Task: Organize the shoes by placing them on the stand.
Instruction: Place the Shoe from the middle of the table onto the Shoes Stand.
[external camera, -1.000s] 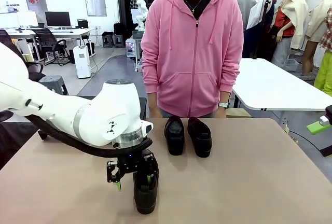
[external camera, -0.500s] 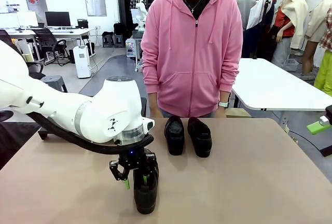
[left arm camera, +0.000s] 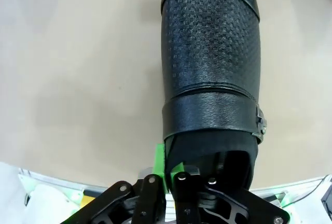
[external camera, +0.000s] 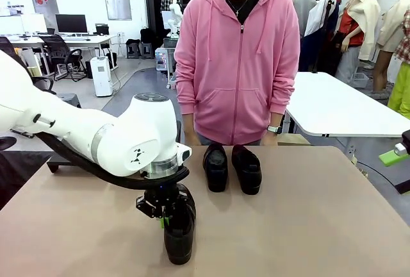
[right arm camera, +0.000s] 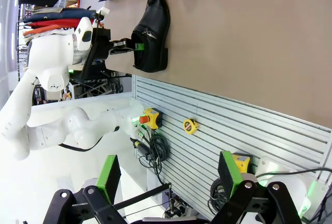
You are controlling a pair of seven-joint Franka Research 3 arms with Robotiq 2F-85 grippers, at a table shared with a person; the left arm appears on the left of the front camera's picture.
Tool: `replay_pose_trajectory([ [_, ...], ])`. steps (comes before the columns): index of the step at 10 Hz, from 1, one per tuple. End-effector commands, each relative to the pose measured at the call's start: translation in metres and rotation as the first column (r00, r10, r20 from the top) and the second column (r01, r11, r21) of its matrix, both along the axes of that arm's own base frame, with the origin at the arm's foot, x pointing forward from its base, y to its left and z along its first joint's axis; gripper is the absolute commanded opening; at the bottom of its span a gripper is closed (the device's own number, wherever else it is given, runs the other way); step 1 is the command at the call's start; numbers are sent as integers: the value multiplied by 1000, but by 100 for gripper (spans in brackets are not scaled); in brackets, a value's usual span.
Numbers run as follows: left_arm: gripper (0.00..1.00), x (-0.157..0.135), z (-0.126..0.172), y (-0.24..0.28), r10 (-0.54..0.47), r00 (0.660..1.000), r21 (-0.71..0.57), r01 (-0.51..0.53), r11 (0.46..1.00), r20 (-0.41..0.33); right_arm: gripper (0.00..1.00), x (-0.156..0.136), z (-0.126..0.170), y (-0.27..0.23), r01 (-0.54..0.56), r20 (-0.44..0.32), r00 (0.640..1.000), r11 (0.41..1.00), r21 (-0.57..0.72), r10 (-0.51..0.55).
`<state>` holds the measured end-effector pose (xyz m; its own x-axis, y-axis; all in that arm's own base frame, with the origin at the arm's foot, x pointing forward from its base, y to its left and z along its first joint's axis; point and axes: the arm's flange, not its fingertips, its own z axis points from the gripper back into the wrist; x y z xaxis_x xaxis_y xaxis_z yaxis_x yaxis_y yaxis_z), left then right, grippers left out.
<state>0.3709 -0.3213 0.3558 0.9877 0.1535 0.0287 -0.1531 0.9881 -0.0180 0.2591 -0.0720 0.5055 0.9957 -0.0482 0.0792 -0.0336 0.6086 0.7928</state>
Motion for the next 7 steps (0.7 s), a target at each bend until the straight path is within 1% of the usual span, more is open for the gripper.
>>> replay_pose_trajectory([
  [1, 0, 0, 2, -3, 15, 1000, 48, -16, 999, 26, 100, 0, 4, 1, 7, -2, 1000, 1000, 21, -7],
  [2, 0, 0, 9, -5, -4, 999, 34, 2, 999, 47, 100, 0, 4, 1, 7, -2, 1000, 1000, 21, -7],
  [3, 0, -3, 21, -10, -45, 996, 20, 43, 999, 78, 100, 0, 4, 1, 7, -2, 1000, 1000, 21, -7],
  [4, 0, -11, 39, -13, -127, 984, 15, 126, 992, 123, 100, 0, 4, 1, 7, -2, 1000, 1000, 21, -7],
  [5, 0, -20, 62, -12, -229, 965, 24, 228, 973, 132, 100, 0, 4, 1, 7, -2, 1000, 1000, 21, -7],
  [6, 0, -28, 82, -7, -321, 933, 49, 317, 947, 162, 100, 0, 4, 1, 7, -2, 1000, 1000, 21, -7],
  [7, 0, -34, 103, 1, -342, 913, 80, 333, 940, 221, 100, 0, 4, 1, 7, -2, 1000, 1000, 21, -7],
])
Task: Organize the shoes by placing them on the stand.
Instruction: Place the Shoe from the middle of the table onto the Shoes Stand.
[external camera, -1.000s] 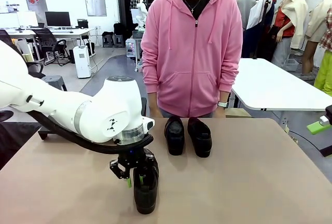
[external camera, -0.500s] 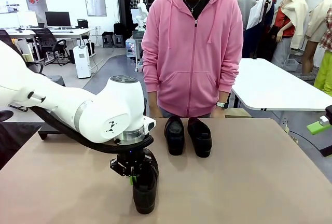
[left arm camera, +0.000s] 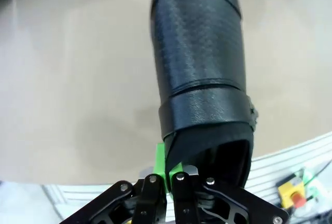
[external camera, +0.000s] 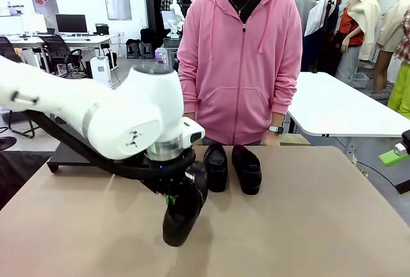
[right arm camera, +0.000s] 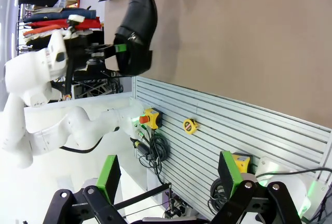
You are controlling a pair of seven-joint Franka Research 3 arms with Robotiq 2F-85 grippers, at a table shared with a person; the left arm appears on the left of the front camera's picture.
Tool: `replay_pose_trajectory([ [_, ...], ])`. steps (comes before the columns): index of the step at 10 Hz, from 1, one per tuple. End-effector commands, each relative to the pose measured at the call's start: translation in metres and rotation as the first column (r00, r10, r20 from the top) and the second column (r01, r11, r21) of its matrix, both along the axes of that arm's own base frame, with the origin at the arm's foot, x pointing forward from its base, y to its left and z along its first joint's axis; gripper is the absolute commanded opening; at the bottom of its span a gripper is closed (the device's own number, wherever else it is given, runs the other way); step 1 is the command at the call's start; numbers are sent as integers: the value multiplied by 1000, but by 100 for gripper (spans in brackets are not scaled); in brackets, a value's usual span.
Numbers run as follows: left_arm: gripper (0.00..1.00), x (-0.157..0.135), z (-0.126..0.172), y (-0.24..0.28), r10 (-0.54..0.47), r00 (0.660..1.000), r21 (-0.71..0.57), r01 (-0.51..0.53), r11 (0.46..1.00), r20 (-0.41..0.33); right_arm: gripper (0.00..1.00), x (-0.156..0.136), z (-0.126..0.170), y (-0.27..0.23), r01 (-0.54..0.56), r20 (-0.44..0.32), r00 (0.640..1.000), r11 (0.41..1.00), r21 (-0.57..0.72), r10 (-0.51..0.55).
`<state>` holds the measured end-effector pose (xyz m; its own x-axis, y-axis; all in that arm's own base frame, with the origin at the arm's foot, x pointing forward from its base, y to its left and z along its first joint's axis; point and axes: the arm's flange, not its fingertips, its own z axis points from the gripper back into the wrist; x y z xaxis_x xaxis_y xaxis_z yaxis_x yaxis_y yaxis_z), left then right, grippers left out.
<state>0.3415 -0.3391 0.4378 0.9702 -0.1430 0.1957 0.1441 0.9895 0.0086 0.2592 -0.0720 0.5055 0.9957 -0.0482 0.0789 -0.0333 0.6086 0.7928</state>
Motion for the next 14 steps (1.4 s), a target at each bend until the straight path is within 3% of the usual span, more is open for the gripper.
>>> replay_pose_trajectory([
  [1, 0, -8, 45, 35, -16, 982, -10, 18, 1000, 190, 100, 0, 4, 1, 7, -2, 1000, 1000, 21, -7],
  [3, 0, 2, 79, 69, 105, 920, -95, -74, 993, 379, 100, 0, 4, 1, 7, -2, 1000, 1000, 21, -7],
  [5, 0, 13, 83, 84, 215, 820, -153, -157, 976, 531, 100, 0, 4, 1, 7, -2, 1000, 1000, 21, -7],
  [6, 0, 15, 81, 86, 256, 848, -229, -164, 959, 465, 100, 0, 4, 1, 7, -2, 1000, 1000, 21, -7],
  [7, 0, 11, 106, 87, 170, 886, -143, -119, 983, 431, 100, 0, 4, 1, 7, -2, 1000, 1000, 21, -7],
  [13, 0, 8, 96, 85, 174, 887, -135, -127, 983, 427, 100, 0, 4, 1, 7, -2, 1000, 1000, 21, -7],
  [14, 0, 46, 98, 92, 175, 901, -158, -121, 980, 397, 100, 0, 4, 1, 7, -2, 1000, 1000, 21, -7],
])
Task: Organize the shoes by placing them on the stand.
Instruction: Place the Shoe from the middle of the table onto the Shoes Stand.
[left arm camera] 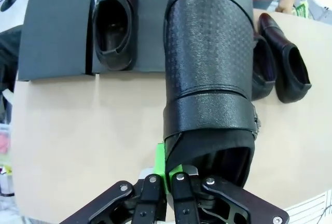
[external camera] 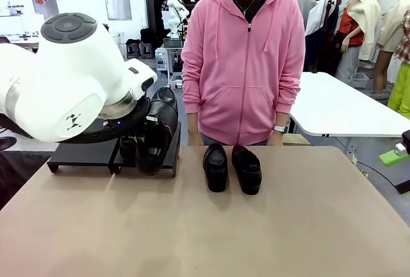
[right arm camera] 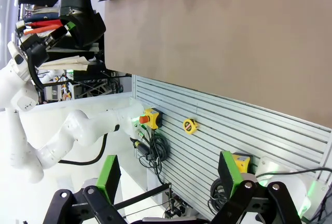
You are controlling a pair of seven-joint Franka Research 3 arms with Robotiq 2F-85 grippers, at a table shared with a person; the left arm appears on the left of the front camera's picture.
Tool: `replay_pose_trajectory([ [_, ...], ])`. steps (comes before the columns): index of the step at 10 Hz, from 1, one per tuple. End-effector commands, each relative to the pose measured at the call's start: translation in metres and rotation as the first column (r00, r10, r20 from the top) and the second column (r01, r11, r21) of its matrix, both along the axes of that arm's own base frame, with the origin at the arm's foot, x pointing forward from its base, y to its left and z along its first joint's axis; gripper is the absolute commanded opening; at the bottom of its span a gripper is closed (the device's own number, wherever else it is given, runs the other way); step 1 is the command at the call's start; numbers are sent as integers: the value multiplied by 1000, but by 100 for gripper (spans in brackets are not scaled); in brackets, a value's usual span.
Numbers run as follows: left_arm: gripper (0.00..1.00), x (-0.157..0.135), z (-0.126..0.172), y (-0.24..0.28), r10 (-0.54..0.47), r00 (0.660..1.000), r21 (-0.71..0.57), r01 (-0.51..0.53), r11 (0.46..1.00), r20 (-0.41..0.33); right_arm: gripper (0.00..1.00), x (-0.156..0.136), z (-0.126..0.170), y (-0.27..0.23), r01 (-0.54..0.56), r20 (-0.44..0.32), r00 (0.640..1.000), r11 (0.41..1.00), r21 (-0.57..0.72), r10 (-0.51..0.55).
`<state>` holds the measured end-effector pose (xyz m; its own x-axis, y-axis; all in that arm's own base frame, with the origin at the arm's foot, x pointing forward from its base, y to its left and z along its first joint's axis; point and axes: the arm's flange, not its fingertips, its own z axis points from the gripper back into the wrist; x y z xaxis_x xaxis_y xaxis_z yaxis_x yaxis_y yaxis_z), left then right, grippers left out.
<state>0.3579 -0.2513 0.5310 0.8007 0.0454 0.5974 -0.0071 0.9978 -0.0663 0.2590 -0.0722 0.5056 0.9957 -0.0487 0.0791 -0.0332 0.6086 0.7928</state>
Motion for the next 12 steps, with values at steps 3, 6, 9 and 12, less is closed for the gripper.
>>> replay_pose_trajectory([
  [3, 0, 119, -11, 12, 5, 1000, -11, -5, 1000, 22, 100, 0, 4, 1, 6, -2, 1000, 1000, 21, -6],
  [6, 0, 172, -42, 22, 25, 1000, -56, -25, 998, 4, 100, 0, 4, 1, 6, -2, 1000, 1000, 21, -6],
  [9, 0, 204, -78, 25, 42, 998, -98, -46, 994, -45, 100, 0, 4, 1, 6, -2, 1000, 1000, 21, -6],
  [12, 0, 214, -83, 22, 80, 997, -79, -79, 994, 7, 100, 0, 4, 1, 6, -2, 1000, 1000, 21, -6],
])
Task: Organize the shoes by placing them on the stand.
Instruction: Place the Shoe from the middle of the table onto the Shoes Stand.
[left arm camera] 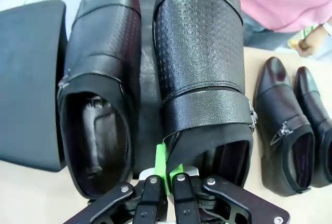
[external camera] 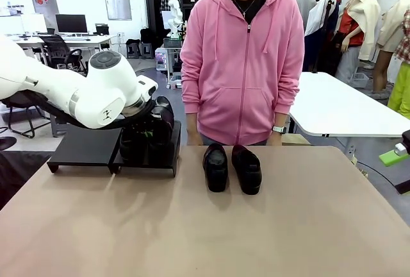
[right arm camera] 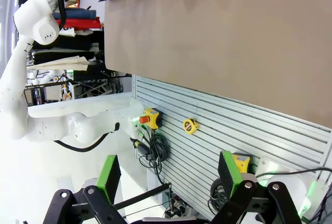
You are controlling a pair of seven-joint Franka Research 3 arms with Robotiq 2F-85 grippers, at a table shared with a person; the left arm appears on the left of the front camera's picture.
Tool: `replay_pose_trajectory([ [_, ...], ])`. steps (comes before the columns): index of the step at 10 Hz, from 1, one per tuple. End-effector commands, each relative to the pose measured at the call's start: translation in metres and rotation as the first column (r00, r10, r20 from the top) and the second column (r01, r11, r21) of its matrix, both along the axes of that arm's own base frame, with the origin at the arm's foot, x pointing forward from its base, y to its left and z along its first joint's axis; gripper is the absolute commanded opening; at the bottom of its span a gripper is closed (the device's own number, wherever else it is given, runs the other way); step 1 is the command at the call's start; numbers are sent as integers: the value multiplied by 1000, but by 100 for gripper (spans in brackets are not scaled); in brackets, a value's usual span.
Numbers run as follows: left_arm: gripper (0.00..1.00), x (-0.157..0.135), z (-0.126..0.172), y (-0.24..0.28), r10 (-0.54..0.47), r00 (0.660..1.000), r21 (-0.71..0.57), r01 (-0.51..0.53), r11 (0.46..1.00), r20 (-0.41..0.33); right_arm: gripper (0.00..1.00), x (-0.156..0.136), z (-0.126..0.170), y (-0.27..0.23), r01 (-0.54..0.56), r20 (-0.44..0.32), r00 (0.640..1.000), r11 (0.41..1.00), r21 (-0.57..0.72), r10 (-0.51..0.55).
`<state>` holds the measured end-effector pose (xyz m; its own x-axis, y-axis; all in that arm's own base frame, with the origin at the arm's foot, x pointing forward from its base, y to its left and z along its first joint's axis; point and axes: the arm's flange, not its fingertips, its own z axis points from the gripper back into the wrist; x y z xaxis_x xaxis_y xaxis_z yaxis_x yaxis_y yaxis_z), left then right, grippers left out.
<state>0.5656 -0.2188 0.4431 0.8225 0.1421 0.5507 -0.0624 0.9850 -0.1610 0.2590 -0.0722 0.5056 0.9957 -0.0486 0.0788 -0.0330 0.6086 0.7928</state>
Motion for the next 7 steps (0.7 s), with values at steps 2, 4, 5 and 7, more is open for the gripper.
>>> replay_pose_trajectory([
  [2, 0, 10, 0, -14, 30, 999, 32, -31, 999, 37, 100, 0, 4, 1, 6, -2, 1000, 1000, 21, -6],
  [4, 9, 12, -2, -15, 17, 997, 26, -19, 999, 74, 100, 0, 4, 1, 6, -2, 1000, 1000, 21, -6],
  [5, 68, 11, -2, -14, 21, 997, 32, -23, 999, 76, 100, 0, 4, 1, 6, -2, 1000, 1000, 21, -6],
  [7, 100, 9, 1, -13, 38, 994, 52, -43, 998, 99, 100, 0, 4, 1, 6, -2, 1000, 1000, 21, -6],
])
